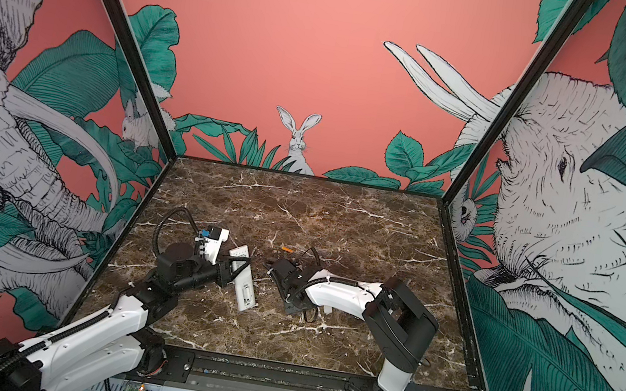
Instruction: Load the batteries into the remote control
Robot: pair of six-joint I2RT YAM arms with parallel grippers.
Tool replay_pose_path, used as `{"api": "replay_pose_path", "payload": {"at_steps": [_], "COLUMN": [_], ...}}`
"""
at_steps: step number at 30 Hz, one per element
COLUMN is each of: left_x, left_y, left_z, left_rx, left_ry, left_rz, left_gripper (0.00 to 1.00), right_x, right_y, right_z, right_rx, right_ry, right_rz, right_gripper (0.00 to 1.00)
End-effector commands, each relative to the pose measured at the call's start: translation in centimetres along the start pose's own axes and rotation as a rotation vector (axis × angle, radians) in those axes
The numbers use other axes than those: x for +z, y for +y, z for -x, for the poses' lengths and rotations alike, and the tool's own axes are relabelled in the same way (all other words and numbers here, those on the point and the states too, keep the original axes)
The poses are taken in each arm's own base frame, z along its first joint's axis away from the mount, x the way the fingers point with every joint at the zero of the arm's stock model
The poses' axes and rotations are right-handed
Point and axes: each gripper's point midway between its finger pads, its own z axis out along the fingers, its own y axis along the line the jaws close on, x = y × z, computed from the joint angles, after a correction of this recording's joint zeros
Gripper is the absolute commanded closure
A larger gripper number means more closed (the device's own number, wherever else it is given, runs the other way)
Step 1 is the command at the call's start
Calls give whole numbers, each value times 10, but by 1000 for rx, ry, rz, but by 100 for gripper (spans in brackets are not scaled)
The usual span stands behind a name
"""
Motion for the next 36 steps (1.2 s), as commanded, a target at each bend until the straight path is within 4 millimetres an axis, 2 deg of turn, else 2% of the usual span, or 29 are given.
{"api": "replay_pose_path", "payload": {"at_steps": [1, 20, 36], "left_x": [-2, -4, -6], "left_y": [-6, -6, -6], "left_z": [2, -1, -2], "left_rx": [28, 46, 59], "left_ry": [-15, -17, -18], "left_rz": [-31, -27, -25], "left_gripper": [100, 100, 100], "right_x": [-3, -1, 3], "right_y": [-5, 1, -2], "right_z": [-7, -2, 3], "right_rx": [-3, -27, -32], "right_ry": [34, 66, 120], "right_rz": [-29, -34, -4], "right_gripper": [85, 73, 74]}}
